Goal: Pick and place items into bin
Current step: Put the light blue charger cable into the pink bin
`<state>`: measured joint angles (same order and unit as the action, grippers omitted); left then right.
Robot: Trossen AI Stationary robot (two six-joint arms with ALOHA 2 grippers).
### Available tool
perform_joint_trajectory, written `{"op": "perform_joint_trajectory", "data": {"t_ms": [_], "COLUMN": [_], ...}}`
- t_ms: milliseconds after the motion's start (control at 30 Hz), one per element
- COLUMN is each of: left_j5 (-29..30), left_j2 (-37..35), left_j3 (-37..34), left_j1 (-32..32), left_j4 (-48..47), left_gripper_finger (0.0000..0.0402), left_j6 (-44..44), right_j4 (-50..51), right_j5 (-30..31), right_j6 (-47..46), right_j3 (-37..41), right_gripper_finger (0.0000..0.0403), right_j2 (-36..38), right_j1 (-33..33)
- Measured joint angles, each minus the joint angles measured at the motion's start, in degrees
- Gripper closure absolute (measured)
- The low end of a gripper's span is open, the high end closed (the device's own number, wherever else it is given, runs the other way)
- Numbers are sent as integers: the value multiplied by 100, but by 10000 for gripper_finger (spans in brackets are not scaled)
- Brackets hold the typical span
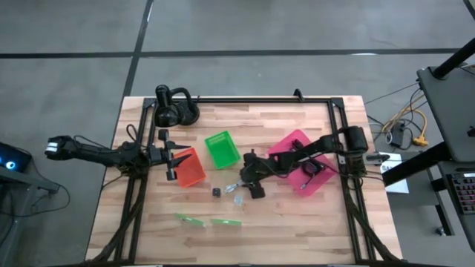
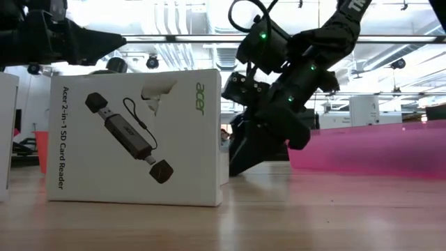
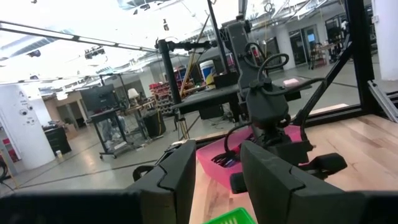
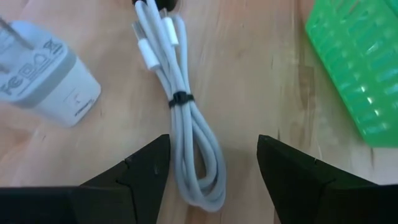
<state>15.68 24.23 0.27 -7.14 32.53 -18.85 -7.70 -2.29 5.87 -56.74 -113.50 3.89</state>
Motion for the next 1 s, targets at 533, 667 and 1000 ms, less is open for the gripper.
{"op": "perform_joint_trajectory", "data": {"t_ms": [533,667,1000], "left_j5": [0,7,11], "left_j2": [9,11,11], "left_j3": [0,0,0], "left_j1": [0,0,0], "left_j4": [-1,1,0], "left_gripper_finger": [288,288,288], "left_j6": [0,0,0], "right_j4": [551,575,578], "right_j5": [-135,-167,-123], "right_j6": [-102,-118,-70], "right_j3": [-60,-60,-60], "right_gripper_finger": [243,284,357], "right_j2": [115,117,118], "right_j1": [-32,-30,-30]}}
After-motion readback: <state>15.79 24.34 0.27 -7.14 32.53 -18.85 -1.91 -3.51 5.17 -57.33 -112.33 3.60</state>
